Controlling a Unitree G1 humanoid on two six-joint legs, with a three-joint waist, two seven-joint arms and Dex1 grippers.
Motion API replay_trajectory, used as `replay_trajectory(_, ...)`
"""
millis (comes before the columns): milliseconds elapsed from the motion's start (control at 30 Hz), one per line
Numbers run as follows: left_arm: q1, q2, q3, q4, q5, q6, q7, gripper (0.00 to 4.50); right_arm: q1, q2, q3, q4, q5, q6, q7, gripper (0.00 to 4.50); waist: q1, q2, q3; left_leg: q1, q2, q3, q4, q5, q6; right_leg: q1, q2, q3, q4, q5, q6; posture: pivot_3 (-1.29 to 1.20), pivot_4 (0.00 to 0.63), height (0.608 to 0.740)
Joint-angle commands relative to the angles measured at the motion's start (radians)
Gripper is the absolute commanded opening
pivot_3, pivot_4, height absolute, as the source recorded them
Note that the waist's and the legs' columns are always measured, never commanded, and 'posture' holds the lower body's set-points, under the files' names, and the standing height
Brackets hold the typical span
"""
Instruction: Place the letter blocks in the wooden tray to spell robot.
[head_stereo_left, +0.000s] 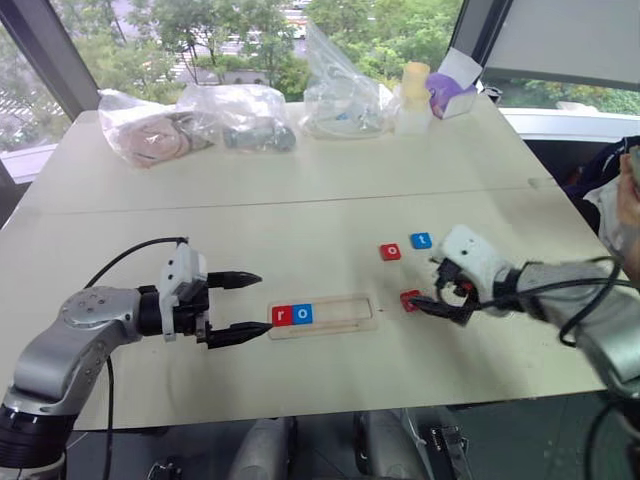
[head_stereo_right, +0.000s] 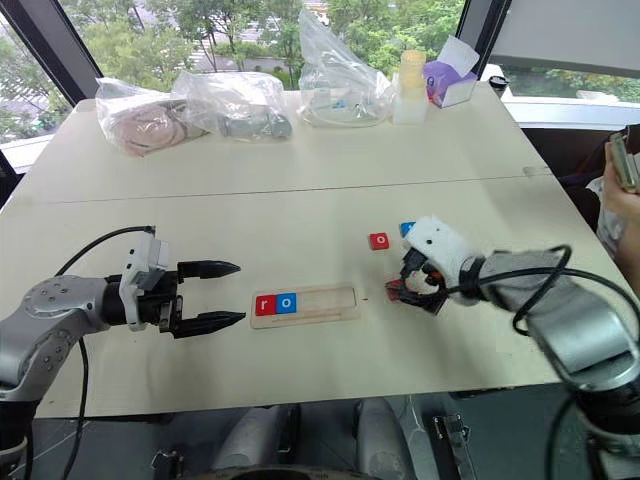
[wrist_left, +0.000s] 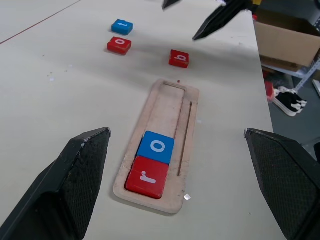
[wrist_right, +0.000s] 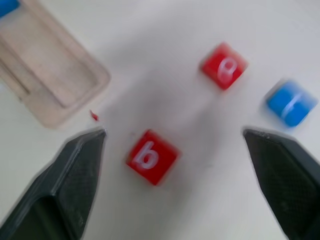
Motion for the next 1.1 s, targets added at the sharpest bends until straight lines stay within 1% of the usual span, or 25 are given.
replay_trajectory(33,0.003,0.008,0.019,-0.037,-0.004,-0.012,0.001,4.50,-0.024,-0.022,0.060,0.157,-0.053,-0.229,0.151,4.45,-0.001,0.000,0.001,0.000,0.000,-0.001,0.000,0.000,0.000,0.000,0.000,0.000,0.000,0.000,0.000,0.00,0.150,0.740)
replay_trajectory(100,0.008,0.008,0.022,-0.047,-0.009,-0.008,0.006,4.50,-0.059,-0.028,0.117,0.252,-0.118,-0.351,0.213,4.45,0.000,0.000,0.003,0.000,0.000,-0.001,0.001,0.000,0.000,0.000,0.000,0.001,0.001,0.000,0.000,0.00,0.150,0.740)
replay_trajectory(233,0.015,0.004,0.024,-0.060,-0.009,-0.007,0.020,4.50,-0.096,-0.016,0.172,0.355,-0.155,-0.458,0.314,4.45,0.003,0.001,0.004,0.000,0.000,-0.001,0.001,0.000,0.000,0.000,0.000,0.001,0.001,0.001,-0.001,0.00,0.150,0.740)
replay_trajectory(467,0.035,-0.003,0.030,-0.083,-0.003,-0.014,0.053,4.50,-0.131,0.050,0.240,0.529,-0.262,-0.602,0.340,4.45,0.005,0.000,0.004,0.000,0.000,-0.001,0.001,0.000,0.000,0.000,-0.001,0.001,0.001,0.001,-0.001,0.00,0.150,0.740)
replay_trajectory(500,0.035,-0.003,0.028,-0.083,-0.001,-0.016,0.056,4.50,-0.137,0.062,0.242,0.551,-0.268,-0.611,0.340,4.22,0.005,0.000,0.004,0.000,0.000,-0.001,0.001,0.000,0.000,0.000,-0.001,0.001,0.001,0.001,-0.001,0.00,0.150,0.740)
replay_trajectory(567,0.037,-0.003,0.027,-0.083,-0.001,-0.019,0.057,4.50,-0.146,0.076,0.244,0.576,-0.279,-0.629,0.344,3.61,0.004,0.000,0.004,0.000,0.000,-0.002,0.001,0.000,-0.001,0.000,-0.001,0.001,0.001,0.001,-0.001,0.00,0.150,0.740)
replay_trajectory(667,0.040,-0.003,0.027,-0.082,0.001,-0.023,0.060,4.50,-0.158,0.097,0.239,0.594,-0.279,-0.631,0.348,2.17,0.002,0.000,0.004,0.003,0.000,-0.001,0.001,0.000,-0.001,0.002,-0.001,0.002,0.001,0.002,-0.001,0.00,0.150,0.740)
replay_trajectory(700,0.041,-0.003,0.026,-0.082,0.001,-0.024,0.060,4.50,-0.161,0.103,0.239,0.598,-0.282,-0.632,0.347,1.55,0.002,0.000,0.004,0.004,0.000,-0.001,0.002,0.000,-0.001,0.003,0.000,0.002,0.001,0.002,-0.002,0.00,0.150,0.740)
replay_trajectory(733,0.044,-0.003,0.027,-0.082,0.001,-0.025,0.060,4.50,-0.161,0.105,0.239,0.596,-0.287,-0.637,0.348,1.15,0.002,0.000,0.004,0.004,0.000,-0.001,0.001,0.000,-0.001,0.003,0.000,0.002,0.001,0.002,-0.002,0.00,0.150,0.740)
replay_trajectory(833,0.049,0.003,0.028,-0.085,-0.001,-0.025,0.055,4.50,-0.169,0.114,0.221,0.538,-0.280,-0.627,0.331,1.11,0.003,0.000,0.004,0.008,0.000,-0.001,0.001,0.000,-0.001,0.007,0.000,0.002,0.001,0.002,-0.002,0.00,0.150,0.740)
replay_trajectory(933,0.057,0.010,0.033,-0.086,-0.004,-0.025,0.048,4.50,-0.189,0.120,0.203,0.408,-0.222,-0.527,0.346,1.11,0.003,0.001,0.005,0.008,0.000,-0.001,0.001,0.000,-0.001,0.007,0.000,0.002,0.001,0.002,-0.002,0.00,0.150,0.740)
replay_trajectory(1000,0.060,0.012,0.033,-0.087,-0.006,-0.023,0.044,4.50,-0.206,0.133,0.214,0.317,-0.207,-0.459,0.347,1.11,0.003,0.001,0.005,0.008,0.000,-0.001,0.000,0.000,-0.001,0.006,0.000,0.003,0.002,0.002,-0.002,0.00,0.150,0.740)
replay_trajectory(1100,0.055,0.011,0.031,-0.087,-0.007,-0.019,0.045,4.50,-0.229,0.166,0.252,0.255,-0.229,-0.406,0.332,1.11,0.005,0.001,0.005,0.007,0.000,-0.001,0.000,0.000,-0.001,0.005,0.000,0.003,0.002,0.002,-0.002,0.00,0.150,0.740)
